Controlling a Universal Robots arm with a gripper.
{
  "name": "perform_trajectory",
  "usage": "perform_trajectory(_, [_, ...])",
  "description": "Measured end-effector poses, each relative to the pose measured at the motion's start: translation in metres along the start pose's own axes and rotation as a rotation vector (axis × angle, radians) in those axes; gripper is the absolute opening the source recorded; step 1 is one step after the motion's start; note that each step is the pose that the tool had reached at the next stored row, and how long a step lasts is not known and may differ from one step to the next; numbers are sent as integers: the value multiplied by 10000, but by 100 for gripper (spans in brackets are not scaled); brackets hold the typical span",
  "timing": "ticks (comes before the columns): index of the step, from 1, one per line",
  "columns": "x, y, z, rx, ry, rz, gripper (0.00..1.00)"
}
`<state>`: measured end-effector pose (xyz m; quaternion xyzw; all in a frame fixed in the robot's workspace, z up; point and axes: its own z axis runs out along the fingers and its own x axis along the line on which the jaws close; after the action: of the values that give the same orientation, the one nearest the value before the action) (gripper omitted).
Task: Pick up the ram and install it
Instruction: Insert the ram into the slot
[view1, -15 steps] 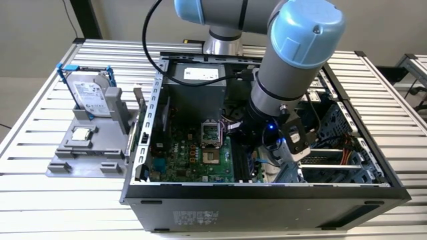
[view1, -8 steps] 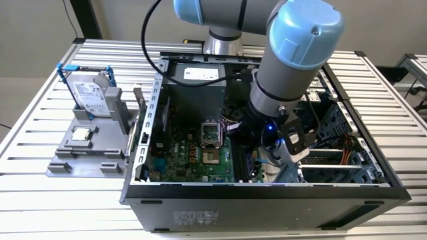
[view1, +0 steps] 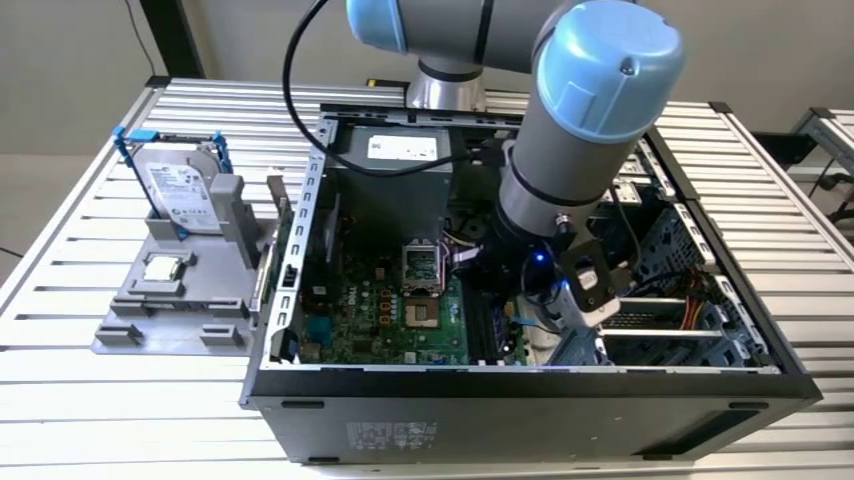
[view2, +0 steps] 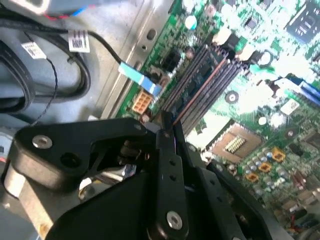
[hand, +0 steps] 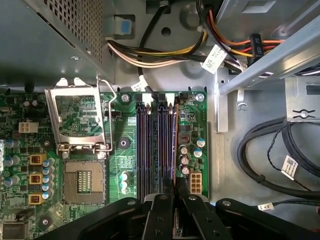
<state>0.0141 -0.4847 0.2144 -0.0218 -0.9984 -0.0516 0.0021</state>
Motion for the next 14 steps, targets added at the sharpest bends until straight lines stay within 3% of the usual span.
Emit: perform_trajectory(14, [0,-2,12,-4,-1,-24,0])
